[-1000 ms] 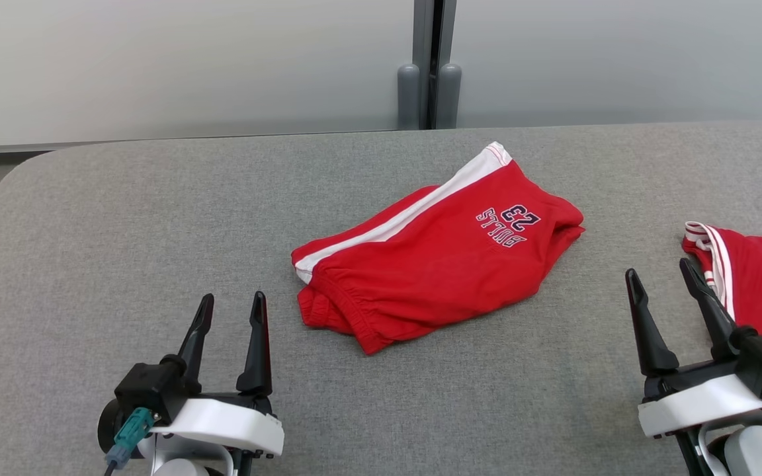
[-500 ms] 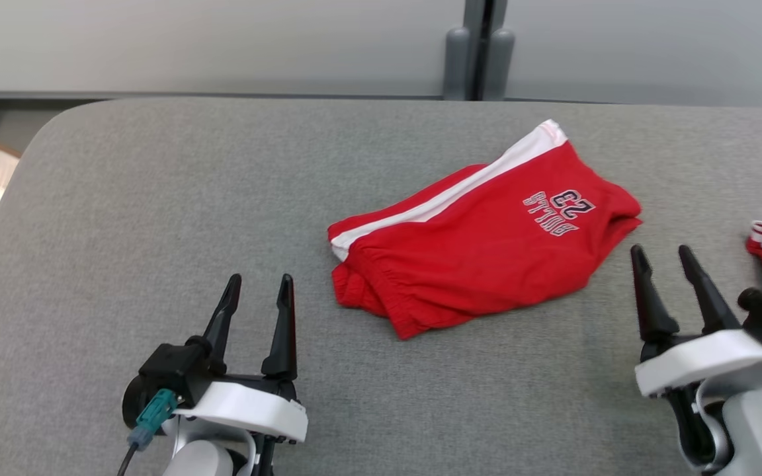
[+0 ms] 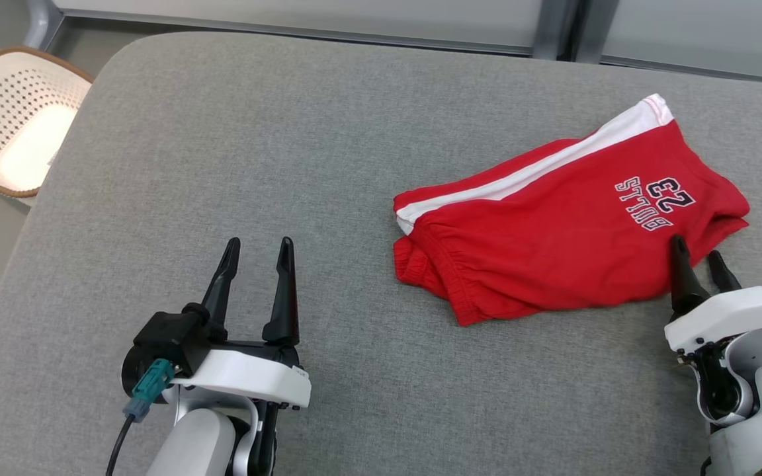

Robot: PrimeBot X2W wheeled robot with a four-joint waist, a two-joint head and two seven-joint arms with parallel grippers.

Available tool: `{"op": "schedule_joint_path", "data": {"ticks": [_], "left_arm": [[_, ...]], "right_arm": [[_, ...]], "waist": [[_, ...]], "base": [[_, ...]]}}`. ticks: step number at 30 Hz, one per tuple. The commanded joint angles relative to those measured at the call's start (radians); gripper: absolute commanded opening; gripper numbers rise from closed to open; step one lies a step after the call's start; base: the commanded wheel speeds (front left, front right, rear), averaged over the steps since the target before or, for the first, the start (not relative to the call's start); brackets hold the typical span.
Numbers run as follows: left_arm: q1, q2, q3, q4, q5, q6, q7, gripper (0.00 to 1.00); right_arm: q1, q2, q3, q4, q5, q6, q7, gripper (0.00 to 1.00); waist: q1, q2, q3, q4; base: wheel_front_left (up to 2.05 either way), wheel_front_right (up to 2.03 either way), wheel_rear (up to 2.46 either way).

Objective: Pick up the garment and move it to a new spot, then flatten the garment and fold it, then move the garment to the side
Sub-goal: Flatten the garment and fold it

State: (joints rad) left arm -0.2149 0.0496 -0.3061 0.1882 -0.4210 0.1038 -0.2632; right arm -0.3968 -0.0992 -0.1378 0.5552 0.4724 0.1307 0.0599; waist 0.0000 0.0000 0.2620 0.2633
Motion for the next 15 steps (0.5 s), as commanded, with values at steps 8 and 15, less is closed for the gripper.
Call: {"op": "schedule_joint_path", "data": {"ticks": [8, 15], "left_arm": [[-0.019, 0.003, -0.027, -0.015, -0.028, 0.011, -0.001, 1.00], [-0.029, 0.003, -0.057, -0.023, -0.041, 0.018, -0.001, 1.00]], "right_arm": [[-0.032, 0.041, -0.119, 0.047, -0.027, 0.000, 0.111, 1.00], [-0.098, 0.055, -0.164, 0.079, -0.023, 0.000, 0.211, 1.00]], "waist": [[0.0000, 0.0000, 0.020, 0.024], [0.0000, 0.0000, 0.044, 0.047]], "base": [[0.00, 0.00, 0.00], [0.00, 0.00, 0.00]]}}
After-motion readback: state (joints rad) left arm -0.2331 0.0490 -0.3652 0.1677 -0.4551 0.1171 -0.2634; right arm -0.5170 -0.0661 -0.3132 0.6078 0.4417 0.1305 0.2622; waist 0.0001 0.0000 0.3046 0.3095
